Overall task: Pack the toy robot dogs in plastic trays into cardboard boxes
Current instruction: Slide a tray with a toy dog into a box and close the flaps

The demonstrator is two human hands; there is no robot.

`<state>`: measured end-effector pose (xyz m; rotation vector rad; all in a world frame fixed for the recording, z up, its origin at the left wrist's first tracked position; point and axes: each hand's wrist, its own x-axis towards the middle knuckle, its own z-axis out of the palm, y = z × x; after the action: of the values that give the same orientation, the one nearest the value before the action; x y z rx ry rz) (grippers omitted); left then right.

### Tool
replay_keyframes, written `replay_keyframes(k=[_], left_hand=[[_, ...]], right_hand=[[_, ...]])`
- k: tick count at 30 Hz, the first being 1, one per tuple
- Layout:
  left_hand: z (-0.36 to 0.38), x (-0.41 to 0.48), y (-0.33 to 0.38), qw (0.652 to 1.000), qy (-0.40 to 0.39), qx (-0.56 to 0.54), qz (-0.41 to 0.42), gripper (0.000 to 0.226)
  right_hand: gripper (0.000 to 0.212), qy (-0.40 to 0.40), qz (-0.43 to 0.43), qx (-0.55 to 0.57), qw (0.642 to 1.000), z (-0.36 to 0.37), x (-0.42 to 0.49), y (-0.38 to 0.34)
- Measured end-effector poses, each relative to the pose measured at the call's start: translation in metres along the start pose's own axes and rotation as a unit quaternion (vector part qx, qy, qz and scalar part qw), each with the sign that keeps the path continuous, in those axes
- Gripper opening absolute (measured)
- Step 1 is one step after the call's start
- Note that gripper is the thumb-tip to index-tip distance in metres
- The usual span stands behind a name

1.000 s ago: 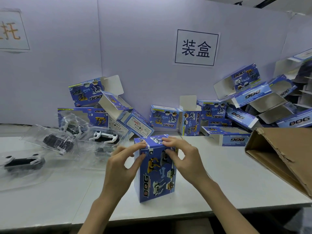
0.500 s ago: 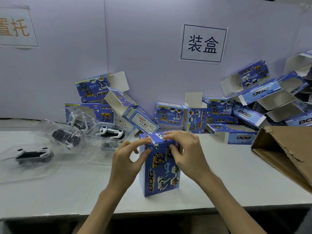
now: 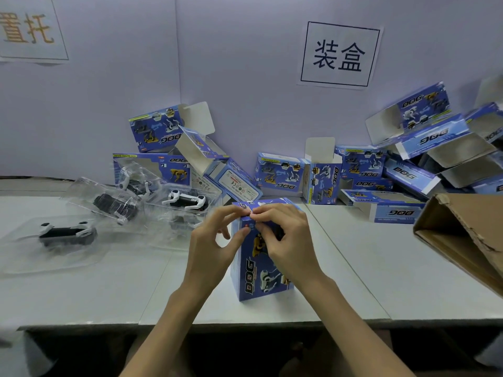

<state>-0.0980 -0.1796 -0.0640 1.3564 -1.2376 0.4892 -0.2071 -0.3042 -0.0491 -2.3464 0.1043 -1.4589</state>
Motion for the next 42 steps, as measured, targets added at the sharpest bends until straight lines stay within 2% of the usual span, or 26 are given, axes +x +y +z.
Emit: replay_keyframes(k=[7, 11, 13, 16, 20, 24, 26, 28, 30, 31, 32, 34, 36, 38, 40, 42], left_hand=[[-0.001, 0.001, -0.003, 1.0, -0.004, 0.024, 0.011, 0.036], [-0.002, 0.003, -0.003, 1.0, 0.003, 0.028, 0.008, 0.02], [-0.002, 0.006, -0.005, 0.999, -0.001, 0.044, 0.002, 0.013], [-0.001, 0.007, -0.007, 0.998, -0.013, 0.06, 0.008, 0.014], [-0.001, 0.004, -0.005, 0.998, -0.033, 0.053, -0.015, 0.019], [-0.009, 0.011, -0.008, 0.998, -0.065, 0.025, -0.008, 0.016], [-0.014, 0.01, -0.015, 0.997, -0.072, 0.029, -0.02, 0.028], [-0.018, 0.0, -0.027, 0.994, -0.075, 0.036, -0.072, 0.044], [-0.018, -0.021, -0.039, 0.985, -0.104, 0.051, -0.129, 0.048], [-0.017, -0.033, -0.047, 0.977, -0.133, 0.061, -0.152, 0.047], [-0.016, -0.045, -0.055, 0.968, -0.17, 0.071, -0.169, 0.045], [-0.014, -0.061, -0.069, 0.951, -0.235, 0.098, -0.177, 0.038], [-0.012, -0.062, -0.075, 0.943, -0.248, 0.11, -0.191, 0.023], [-0.009, -0.061, -0.078, 0.943, -0.238, 0.108, -0.205, 0.019], [-0.008, -0.062, -0.079, 0.946, -0.234, 0.111, -0.193, 0.021], [-0.008, -0.063, -0.079, 0.947, -0.248, 0.134, -0.155, 0.023]], right_hand=[[0.01, -0.038, 0.001, -0.018, 0.999, -0.003, 0.008, -0.005], [0.012, -0.13, 0.017, -0.048, 0.99, -0.009, 0.019, -0.01], [0.01, -0.183, 0.027, -0.021, 0.983, -0.019, 0.028, -0.007], [0.021, -0.257, 0.076, 0.013, 0.963, -0.038, 0.049, -0.001], [0.033, -0.384, 0.147, -0.017, 0.912, -0.044, 0.07, 0.005], [0.032, -0.443, 0.13, -0.071, 0.884, -0.058, 0.086, 0.007], [0.037, -0.437, 0.151, -0.065, 0.884, -0.069, 0.087, 0.012], [0.044, -0.376, 0.19, -0.06, 0.905, -0.082, 0.081, 0.024], [0.054, -0.252, 0.261, -0.041, 0.931, -0.097, 0.067, 0.043], [0.057, -0.178, 0.318, -0.008, 0.931, -0.105, 0.058, 0.053], [0.058, -0.106, 0.39, 0.039, 0.914, -0.113, 0.047, 0.063], [0.044, 0.005, 0.52, 0.132, 0.844, -0.128, 0.022, 0.081], [0.036, 0.1, 0.563, 0.173, 0.802, -0.144, 0.006, 0.094], [0.039, 0.225, 0.545, 0.207, 0.781, -0.164, -0.001, 0.109], [0.047, 0.357, 0.501, 0.298, 0.73, -0.183, 0.002, 0.118], [0.043, 0.461, 0.429, 0.371, 0.683, -0.198, 0.005, 0.124]])
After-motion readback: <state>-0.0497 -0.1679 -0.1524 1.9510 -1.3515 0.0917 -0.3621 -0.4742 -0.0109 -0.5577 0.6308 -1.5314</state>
